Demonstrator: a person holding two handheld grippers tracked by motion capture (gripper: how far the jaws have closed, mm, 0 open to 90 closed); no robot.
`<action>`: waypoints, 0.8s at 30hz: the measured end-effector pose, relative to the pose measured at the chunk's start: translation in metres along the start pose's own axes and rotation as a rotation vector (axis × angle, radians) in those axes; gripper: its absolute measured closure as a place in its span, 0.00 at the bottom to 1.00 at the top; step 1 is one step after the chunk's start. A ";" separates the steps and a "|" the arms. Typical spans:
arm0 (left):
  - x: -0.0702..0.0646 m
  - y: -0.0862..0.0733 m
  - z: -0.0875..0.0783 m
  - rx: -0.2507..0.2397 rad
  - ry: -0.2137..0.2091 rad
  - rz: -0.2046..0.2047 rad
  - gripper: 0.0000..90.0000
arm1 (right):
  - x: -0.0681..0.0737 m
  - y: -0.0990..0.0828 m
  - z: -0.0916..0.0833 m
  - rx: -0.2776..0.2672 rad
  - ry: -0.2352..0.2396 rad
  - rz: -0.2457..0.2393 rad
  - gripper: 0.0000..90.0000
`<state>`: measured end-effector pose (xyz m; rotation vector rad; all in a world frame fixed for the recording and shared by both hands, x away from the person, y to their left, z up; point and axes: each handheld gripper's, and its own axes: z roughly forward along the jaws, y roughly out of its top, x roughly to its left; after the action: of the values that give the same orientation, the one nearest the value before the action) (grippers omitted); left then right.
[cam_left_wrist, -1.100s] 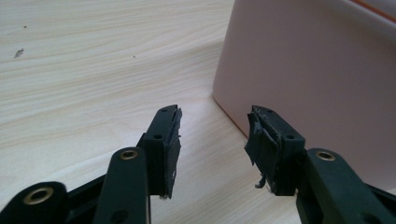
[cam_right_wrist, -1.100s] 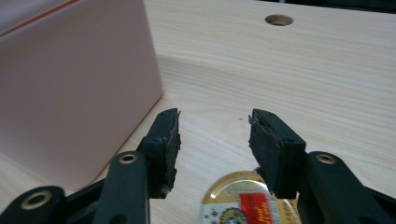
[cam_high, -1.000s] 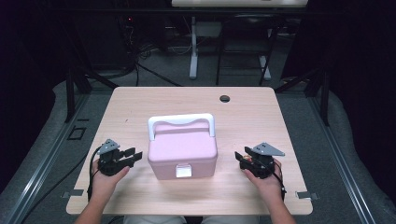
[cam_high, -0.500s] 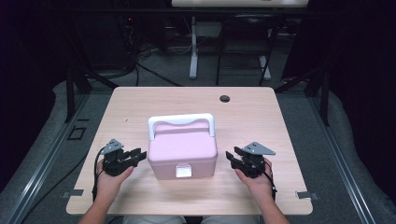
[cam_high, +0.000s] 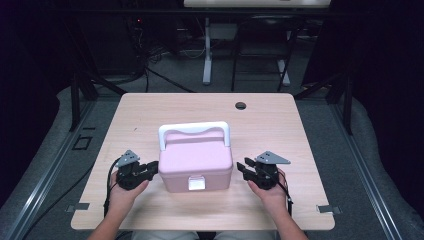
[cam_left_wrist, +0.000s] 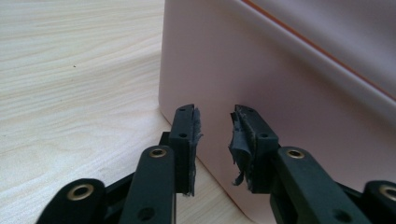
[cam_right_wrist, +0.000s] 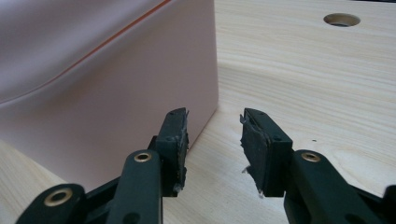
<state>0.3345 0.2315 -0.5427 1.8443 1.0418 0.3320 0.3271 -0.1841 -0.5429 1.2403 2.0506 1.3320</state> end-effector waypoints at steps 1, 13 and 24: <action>0.000 0.000 0.000 0.001 -0.001 -0.004 0.79 | 0.000 0.000 0.000 0.000 0.000 0.000 0.67; -0.001 -0.003 0.000 0.002 -0.012 -0.034 0.82 | 0.011 0.000 0.007 0.011 0.054 -0.009 0.70; -0.003 -0.002 0.001 0.007 -0.020 -0.021 0.87 | 0.016 -0.001 0.009 0.051 0.064 -0.058 0.86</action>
<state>0.3320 0.2292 -0.5445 1.8380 1.0484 0.2975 0.3251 -0.1660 -0.5458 1.1637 2.1611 1.3166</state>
